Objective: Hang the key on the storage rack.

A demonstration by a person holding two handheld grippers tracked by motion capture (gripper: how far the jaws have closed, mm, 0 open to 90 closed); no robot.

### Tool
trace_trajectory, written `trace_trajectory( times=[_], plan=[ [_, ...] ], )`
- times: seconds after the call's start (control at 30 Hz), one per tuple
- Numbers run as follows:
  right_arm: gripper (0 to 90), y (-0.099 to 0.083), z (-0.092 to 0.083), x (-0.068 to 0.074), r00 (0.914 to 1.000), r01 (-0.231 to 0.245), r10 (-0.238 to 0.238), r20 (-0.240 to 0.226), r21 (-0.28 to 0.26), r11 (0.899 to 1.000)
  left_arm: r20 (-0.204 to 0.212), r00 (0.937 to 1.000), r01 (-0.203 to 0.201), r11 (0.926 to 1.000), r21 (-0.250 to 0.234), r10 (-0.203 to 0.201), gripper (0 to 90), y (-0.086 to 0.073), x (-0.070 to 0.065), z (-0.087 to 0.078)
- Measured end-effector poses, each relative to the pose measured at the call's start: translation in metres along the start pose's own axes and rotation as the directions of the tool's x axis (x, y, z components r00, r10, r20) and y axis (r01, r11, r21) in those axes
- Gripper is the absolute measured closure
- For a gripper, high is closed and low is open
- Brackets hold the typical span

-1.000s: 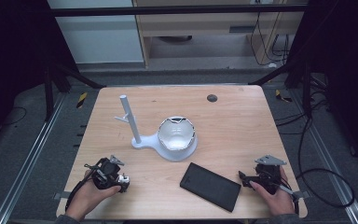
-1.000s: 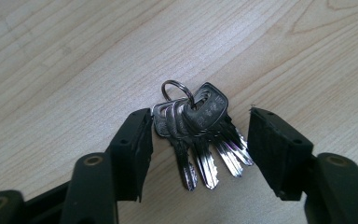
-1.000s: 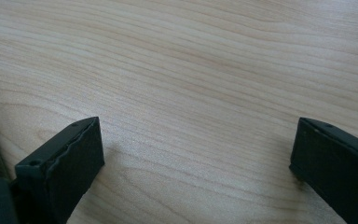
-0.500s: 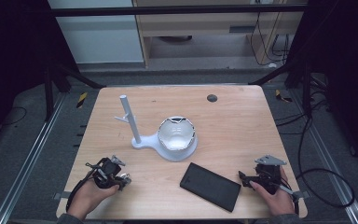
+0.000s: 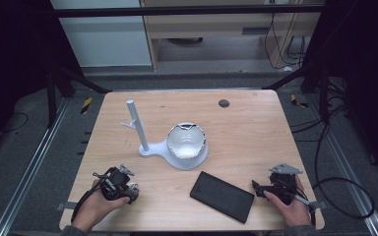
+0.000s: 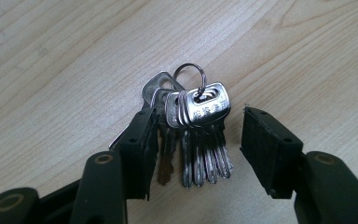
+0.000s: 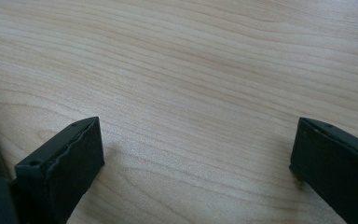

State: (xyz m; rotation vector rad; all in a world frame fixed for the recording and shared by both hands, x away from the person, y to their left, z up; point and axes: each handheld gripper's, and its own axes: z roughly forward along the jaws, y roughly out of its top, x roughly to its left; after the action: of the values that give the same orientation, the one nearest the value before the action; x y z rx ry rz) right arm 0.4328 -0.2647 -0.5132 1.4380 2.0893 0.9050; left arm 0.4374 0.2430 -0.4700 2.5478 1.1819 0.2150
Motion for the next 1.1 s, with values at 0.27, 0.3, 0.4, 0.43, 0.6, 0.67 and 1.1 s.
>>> trace_trajectory(
  times=[0.27, 0.3, 0.4, 0.43, 0.6, 0.67, 1.1],
  plan=[
    [2.6, 0.0, 0.0, 0.0, 1.0, 0.0, 0.0, 0.0, 0.0, 1.0, -0.02, 0.9994, -0.028, 0.9996, -0.002, 0.028, 76.9, 0.002, -0.001, -0.001],
    [2.6, 0.0, 0.0, 0.0, 1.0, 0.0, 0.0, 0.0, 0.0, 1.0, -0.02, 0.9991, -0.037, 0.9993, 0.003, 0.037, 82.1, 0.002, -0.001, -0.001],
    [2.6, 0.0, 0.0, 0.0, 1.0, 0.0, 0.0, 0.0, 0.0, 1.0, -0.023, 0.9984, -0.051, 0.9987, 0.003, 0.051, 83.4, 0.002, -0.002, -0.001],
    [2.6, 0.0, 0.0, 0.0, 1.0, 0.0, 0.0, 0.0, 0.0, 1.0, -0.026, 0.9982, -0.055, 0.9985, 0.005, 0.055, 83.5, 0.003, -0.002, -0.002],
    [2.6, 0.0, 0.0, 0.0, 1.0, 0.0, 0.0, 0.0, 0.0, 1.0, -0.014, 0.9974, -0.07, 0.9975, 0.011, 0.07, 83.6, 0.006, 0.0, -0.008],
    [2.6, 0.0, 0.0, 0.0, 1.0, 0.0, 0.0, 0.0, 0.0, 1.0, -0.011, 0.9974, -0.071, 0.9973, 0.019, 0.071, 83.6, 0.007, 0.0, -0.01],
    [2.6, 0.0, 0.0, 0.0, 1.0, 0.005, -0.005, 0.002, -0.001, 1.0, -0.037, 0.9936, -0.107, 0.9942, -0.009, 0.106, 83.7, 0.013, 0.0, -0.044]
  ],
)
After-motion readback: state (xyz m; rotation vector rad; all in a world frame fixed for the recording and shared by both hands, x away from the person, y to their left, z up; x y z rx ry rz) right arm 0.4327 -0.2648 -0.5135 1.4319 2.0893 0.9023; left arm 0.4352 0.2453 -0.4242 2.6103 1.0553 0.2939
